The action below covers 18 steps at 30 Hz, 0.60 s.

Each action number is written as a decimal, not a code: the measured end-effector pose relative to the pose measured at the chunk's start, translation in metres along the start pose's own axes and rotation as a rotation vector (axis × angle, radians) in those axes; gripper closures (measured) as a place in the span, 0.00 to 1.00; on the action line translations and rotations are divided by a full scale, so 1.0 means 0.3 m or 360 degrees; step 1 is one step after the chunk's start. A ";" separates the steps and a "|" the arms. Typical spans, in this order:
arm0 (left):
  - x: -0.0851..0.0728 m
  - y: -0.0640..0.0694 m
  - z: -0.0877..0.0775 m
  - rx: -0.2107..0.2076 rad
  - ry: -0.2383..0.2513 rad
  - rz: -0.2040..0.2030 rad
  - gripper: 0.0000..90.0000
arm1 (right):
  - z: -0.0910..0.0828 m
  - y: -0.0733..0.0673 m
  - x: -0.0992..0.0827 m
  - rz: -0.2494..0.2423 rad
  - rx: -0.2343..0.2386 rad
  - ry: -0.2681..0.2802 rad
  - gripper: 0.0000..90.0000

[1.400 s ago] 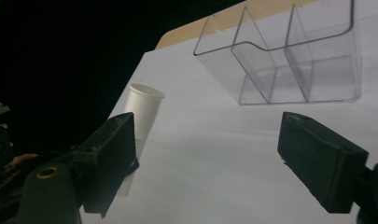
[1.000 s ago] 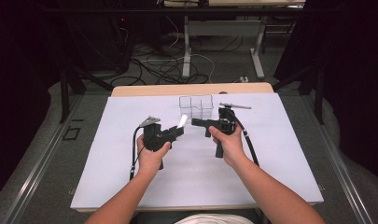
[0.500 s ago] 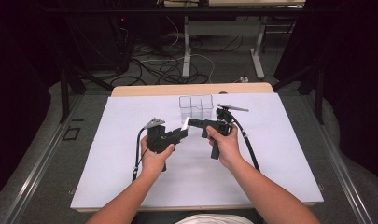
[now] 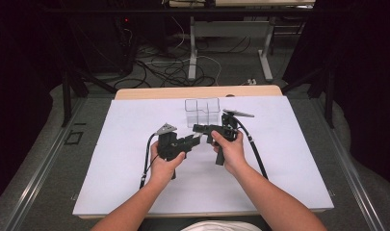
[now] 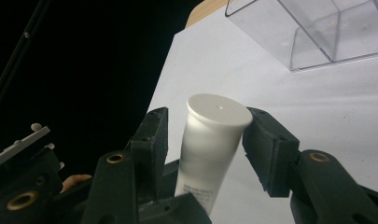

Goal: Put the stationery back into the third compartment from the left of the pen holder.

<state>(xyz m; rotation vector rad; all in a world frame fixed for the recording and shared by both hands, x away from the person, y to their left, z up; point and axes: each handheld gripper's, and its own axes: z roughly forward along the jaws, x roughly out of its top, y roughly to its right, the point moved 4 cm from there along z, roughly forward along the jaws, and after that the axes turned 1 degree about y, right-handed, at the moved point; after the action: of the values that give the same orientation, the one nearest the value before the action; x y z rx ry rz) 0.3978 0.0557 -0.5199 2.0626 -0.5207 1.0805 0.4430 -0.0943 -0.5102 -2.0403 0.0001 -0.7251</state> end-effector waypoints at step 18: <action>-0.003 0.012 0.007 -0.0012 -0.0001 0.0029 0.78 | 0.003 0.010 -0.005 0.0151 0.0028 -0.0041 0.73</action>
<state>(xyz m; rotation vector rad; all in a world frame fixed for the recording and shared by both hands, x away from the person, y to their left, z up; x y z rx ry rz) 0.3962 0.0518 -0.5199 2.0552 -0.5439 1.0871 0.4431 -0.0948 -0.5136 -2.0185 0.0749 -0.6380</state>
